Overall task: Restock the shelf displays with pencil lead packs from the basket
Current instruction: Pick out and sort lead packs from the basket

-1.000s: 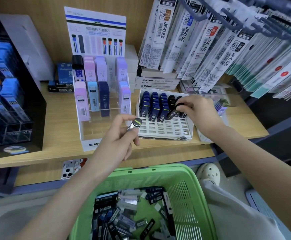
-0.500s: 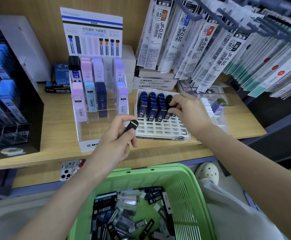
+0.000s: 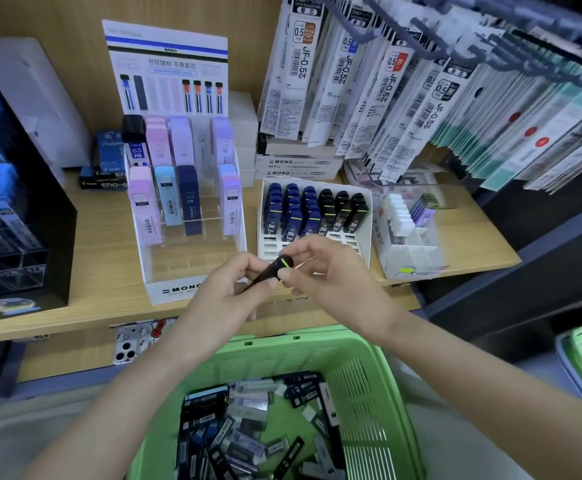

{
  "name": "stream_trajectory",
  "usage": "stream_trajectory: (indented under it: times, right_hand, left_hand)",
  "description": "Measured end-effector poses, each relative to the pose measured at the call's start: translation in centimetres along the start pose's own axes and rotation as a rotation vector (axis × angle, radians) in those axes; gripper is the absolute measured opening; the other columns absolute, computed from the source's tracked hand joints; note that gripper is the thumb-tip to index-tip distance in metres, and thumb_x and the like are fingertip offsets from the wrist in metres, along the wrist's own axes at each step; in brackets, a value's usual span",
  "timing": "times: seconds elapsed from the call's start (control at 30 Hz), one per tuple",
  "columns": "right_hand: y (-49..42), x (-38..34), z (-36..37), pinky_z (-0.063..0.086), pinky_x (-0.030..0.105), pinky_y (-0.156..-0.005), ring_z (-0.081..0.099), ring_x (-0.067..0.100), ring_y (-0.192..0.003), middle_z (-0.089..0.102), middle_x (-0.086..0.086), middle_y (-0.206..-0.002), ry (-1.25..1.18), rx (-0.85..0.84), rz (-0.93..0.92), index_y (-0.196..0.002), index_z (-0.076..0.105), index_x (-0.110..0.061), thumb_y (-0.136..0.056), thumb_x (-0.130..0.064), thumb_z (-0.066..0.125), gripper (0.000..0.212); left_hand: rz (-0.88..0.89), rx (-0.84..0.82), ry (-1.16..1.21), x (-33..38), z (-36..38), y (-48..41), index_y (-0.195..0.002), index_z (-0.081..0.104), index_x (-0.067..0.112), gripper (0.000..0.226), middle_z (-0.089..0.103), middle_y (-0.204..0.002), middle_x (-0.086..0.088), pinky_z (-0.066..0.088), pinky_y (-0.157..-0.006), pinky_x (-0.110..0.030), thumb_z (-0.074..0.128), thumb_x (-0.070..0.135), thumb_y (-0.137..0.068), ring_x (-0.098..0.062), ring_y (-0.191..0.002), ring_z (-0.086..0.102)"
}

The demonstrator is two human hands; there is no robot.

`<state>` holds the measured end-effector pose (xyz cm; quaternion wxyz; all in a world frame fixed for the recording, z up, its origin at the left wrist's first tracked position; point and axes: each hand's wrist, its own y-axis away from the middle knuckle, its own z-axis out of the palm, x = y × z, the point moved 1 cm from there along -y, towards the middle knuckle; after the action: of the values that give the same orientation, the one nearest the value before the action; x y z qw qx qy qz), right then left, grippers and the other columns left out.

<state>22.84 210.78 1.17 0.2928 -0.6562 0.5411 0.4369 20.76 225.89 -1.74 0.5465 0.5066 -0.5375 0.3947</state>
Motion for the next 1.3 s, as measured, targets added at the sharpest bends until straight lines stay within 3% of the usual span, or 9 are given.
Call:
stream_trajectory:
  times: [0.13, 0.23, 0.4, 0.53, 0.63, 0.77, 0.87, 1.17, 1.3]
  right_hand:
    - [1.1, 0.5, -1.2, 0.049, 0.015, -0.071, 0.059, 0.001, -0.069, 0.063, -0.009, -0.075, -0.074, -0.015, 0.004, -0.079, 0.059, -0.022, -0.081, -0.003, 0.069, 0.022]
    - [1.6, 0.5, -3.3, 0.052, 0.018, -0.069, 0.064, 0.011, -0.073, 0.065, 0.001, -0.079, -0.113, 0.026, -0.023, -0.080, 0.058, -0.019, -0.081, -0.001, 0.068, 0.021]
    - [-0.1, 1.8, -8.1, 0.053, 0.027, -0.078, 0.064, 0.024, -0.085, 0.065, 0.007, -0.088, 0.122, 0.370, -0.038, -0.085, 0.054, -0.022, -0.086, -0.008, 0.064, 0.018]
    - [-2.3, 3.0, -9.2, 0.043, 0.007, -0.069, 0.056, 0.009, -0.078, 0.059, 0.000, -0.086, 0.326, 0.451, -0.043, -0.096, 0.056, -0.015, -0.091, -0.013, 0.059, 0.006]
    - [-3.6, 3.7, -8.7, 0.045, 0.012, -0.074, 0.050, 0.004, -0.073, 0.055, -0.004, -0.082, 0.413, 0.435, -0.066, -0.099, 0.058, -0.012, -0.091, -0.011, 0.058, 0.008]
    - [-4.4, 4.4, -8.2, 0.048, 0.034, -0.084, 0.059, 0.020, -0.090, 0.062, 0.005, -0.094, 0.531, 0.358, -0.090, -0.106, 0.059, -0.007, -0.093, -0.008, 0.055, 0.014]
    - [-4.5, 4.4, -8.3, 0.047, 0.039, -0.083, 0.059, 0.025, -0.095, 0.063, 0.011, -0.104, 0.602, 0.352, -0.145, -0.108, 0.058, -0.003, -0.094, -0.005, 0.052, 0.015]
    - [-5.2, 4.4, -9.2, 0.048, 0.037, -0.083, 0.060, 0.026, -0.092, 0.065, 0.012, -0.098, 0.605, 0.195, -0.128, -0.105, 0.060, -0.006, -0.091, -0.007, 0.056, 0.015]
    - [-5.8, 4.6, -9.0, 0.040, 0.027, -0.074, 0.057, 0.027, -0.097, 0.055, 0.009, -0.117, 0.750, 0.259, -0.196, -0.111, 0.062, -0.007, -0.093, -0.010, 0.055, 0.020]
  left_hand:
    - [0.003, -0.004, -0.077, -0.7, 0.5, 0.1, -0.086, 0.061, 0.020, 0.003, 0.053, -0.053, 0.022, 0.035, -0.049, -0.012, 0.061, 0.020, -0.089, 0.004, -0.048, 0.045]
    - [0.027, 0.077, -0.129, -0.9, 0.8, -0.2, -0.094, 0.056, 0.032, 0.010, 0.061, -0.081, 0.018, 0.039, -0.058, -0.019, 0.062, 0.025, -0.087, 0.000, -0.067, 0.052]
    - [0.160, 0.023, -0.394, 0.2, 2.0, -1.1, -0.111, 0.046, 0.039, 0.023, 0.053, -0.111, 0.019, 0.035, -0.083, -0.016, 0.052, 0.025, -0.094, 0.002, -0.104, 0.047]
    - [0.225, -0.077, -0.740, 0.0, 3.6, -2.4, -0.138, 0.037, 0.030, 0.040, 0.038, -0.133, 0.011, 0.020, -0.105, -0.023, 0.044, 0.029, -0.098, -0.006, -0.128, 0.026]
    - [0.261, -0.120, -0.943, -0.9, 4.2, -3.2, -0.145, 0.028, 0.026, 0.047, 0.032, -0.141, 0.009, 0.010, -0.110, -0.023, 0.039, 0.030, -0.099, -0.007, -0.133, 0.020]
    - [0.271, -0.140, -1.005, -1.9, 4.2, -3.4, -0.146, 0.026, 0.023, 0.047, 0.028, -0.146, 0.009, 0.003, -0.110, -0.019, 0.037, 0.027, -0.100, -0.006, -0.137, 0.019]
    - [0.277, -0.136, -1.037, -2.3, 4.2, -3.5, -0.146, 0.028, 0.023, 0.047, 0.028, -0.146, 0.008, 0.003, -0.109, -0.018, 0.038, 0.026, -0.100, -0.007, -0.137, 0.019]
    - [0.286, -0.109, -1.110, -2.9, 4.7, -3.5, -0.148, 0.025, 0.024, 0.050, 0.025, -0.147, 0.007, 0.004, -0.113, -0.024, 0.040, 0.023, -0.099, -0.009, -0.138, 0.018]
    - [0.287, -0.097, -1.142, -3.0, 4.9, -3.6, -0.148, 0.023, 0.026, 0.051, 0.024, -0.146, 0.008, 0.004, -0.112, -0.024, 0.040, 0.023, -0.099, -0.010, -0.137, 0.017]
